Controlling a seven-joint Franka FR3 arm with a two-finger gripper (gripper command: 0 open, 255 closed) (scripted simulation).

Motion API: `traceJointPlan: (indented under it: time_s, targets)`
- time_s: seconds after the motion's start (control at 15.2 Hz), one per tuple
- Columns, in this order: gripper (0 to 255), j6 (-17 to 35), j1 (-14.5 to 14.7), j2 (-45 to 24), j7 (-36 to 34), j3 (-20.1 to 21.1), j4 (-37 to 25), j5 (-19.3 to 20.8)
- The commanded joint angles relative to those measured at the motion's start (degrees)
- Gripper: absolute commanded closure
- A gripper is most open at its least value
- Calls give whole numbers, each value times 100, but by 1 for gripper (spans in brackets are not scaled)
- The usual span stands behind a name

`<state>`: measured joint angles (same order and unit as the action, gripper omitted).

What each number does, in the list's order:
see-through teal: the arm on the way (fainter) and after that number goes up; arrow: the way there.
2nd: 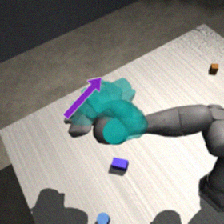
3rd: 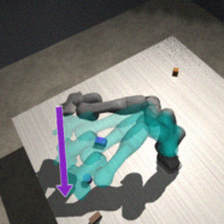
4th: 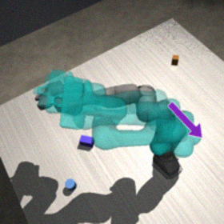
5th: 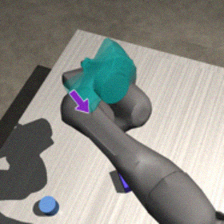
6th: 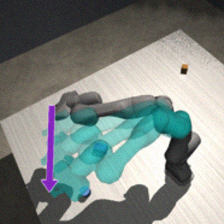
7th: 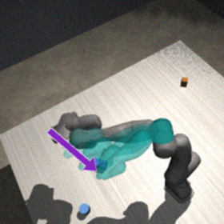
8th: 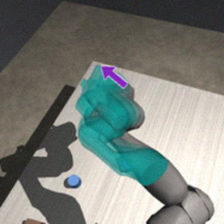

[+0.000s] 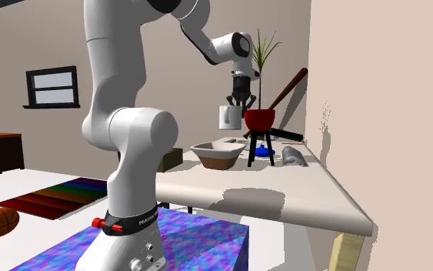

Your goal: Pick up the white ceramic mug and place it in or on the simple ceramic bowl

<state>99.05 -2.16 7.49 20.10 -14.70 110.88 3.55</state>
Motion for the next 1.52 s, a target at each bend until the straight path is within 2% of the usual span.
traceJointPlan:
  time_s: [0.0,0.26,1.45]
  targets:
    - [255,-57,128,-115,-265,153,-158,-72]
    - [255,-170,362,-365,-733,420,-502,-188]
    - [255,1112,351,-542,-730,403,605,-209]
